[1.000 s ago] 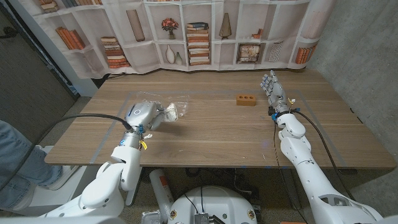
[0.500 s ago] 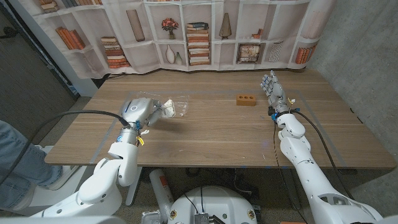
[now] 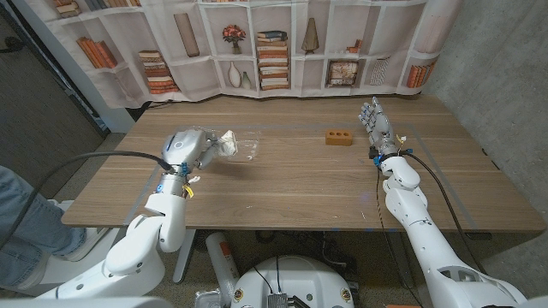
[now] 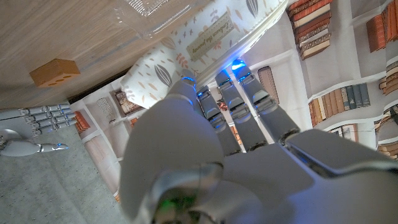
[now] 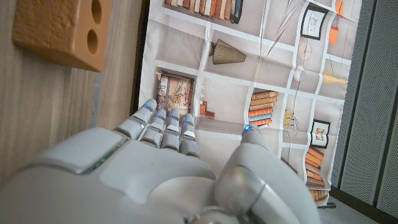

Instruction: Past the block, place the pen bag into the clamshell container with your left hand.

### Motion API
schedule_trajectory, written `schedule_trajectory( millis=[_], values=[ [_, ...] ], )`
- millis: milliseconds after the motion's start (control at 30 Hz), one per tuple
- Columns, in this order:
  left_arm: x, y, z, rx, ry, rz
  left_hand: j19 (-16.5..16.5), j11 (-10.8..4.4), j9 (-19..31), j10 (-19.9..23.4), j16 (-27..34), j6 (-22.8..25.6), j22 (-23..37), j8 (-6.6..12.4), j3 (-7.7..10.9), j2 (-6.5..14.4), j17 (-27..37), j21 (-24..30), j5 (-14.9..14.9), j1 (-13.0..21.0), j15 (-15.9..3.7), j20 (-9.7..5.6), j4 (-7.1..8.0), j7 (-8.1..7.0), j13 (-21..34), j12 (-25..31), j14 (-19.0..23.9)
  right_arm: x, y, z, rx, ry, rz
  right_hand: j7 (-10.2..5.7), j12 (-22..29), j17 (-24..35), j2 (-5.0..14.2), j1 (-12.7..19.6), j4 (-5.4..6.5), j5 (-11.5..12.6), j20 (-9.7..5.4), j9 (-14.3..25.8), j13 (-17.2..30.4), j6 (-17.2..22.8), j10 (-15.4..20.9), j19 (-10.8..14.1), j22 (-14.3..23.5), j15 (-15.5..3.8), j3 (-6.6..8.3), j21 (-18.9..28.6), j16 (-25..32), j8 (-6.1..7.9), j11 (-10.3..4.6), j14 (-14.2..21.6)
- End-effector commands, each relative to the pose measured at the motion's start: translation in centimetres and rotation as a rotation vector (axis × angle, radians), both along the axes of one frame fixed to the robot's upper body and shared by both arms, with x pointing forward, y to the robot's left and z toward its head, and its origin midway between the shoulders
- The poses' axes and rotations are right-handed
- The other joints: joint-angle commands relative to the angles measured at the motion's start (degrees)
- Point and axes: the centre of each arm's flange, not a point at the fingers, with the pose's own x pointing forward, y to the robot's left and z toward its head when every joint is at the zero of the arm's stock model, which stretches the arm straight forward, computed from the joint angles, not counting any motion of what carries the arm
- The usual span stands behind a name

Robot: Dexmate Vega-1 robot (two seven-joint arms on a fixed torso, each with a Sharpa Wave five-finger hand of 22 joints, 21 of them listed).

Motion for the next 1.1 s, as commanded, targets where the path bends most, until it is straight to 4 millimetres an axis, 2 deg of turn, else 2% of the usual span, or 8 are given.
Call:
schedule_trajectory(
  millis=[33,567,1100],
  values=[
    [0.6,0.7,1.0,0.001,-0.013,0.008,-0.1,-0.10,0.1,0.6,-0.2,0.6,0.3,-0.23,0.41,-0.2,0.3,-0.3,0.0,0.3,-6.11,-1.57,0.16,-0.06,0.3,0.0,0.4,0.1,0.0,-0.3,0.000,0.013,-0.004,0.27,-0.2,0.2,0.73,0.2,-0.31,0.0,-1.04,0.3,0.1,0.6,0.6,0.6,0.3,0.14,0.25,0.0,-0.1,0.08,-0.08,0.4],
    [1.8,1.5,2.6,0.000,-0.040,0.004,-0.1,-0.32,0.1,0.6,-0.1,0.8,0.3,-0.25,0.46,-0.2,0.3,-0.5,0.0,0.3,-6.19,-1.67,0.21,-0.18,0.3,-0.1,0.6,-0.3,-0.4,-0.3,0.006,0.009,-0.016,0.28,-0.2,0.2,0.77,0.1,-0.37,0.0,-1.04,0.3,0.1,0.5,0.6,0.7,0.3,0.12,0.22,-0.2,-0.1,0.06,-0.07,0.5],
    [3.2,2.6,3.0,0.031,-0.091,-0.020,-0.4,-0.37,0.1,0.7,-0.1,0.9,0.3,-0.29,0.54,-0.3,0.3,-0.8,0.1,0.4,-6.18,-1.72,0.18,-0.33,0.3,-0.1,0.7,-0.5,-0.2,-1.1,0.002,0.028,-0.020,0.27,-0.2,0.2,0.84,0.1,-0.43,0.0,-1.05,0.3,0.1,0.6,0.8,0.9,0.3,0.04,0.19,-0.3,-0.1,0.07,-0.18,0.6]
  ],
)
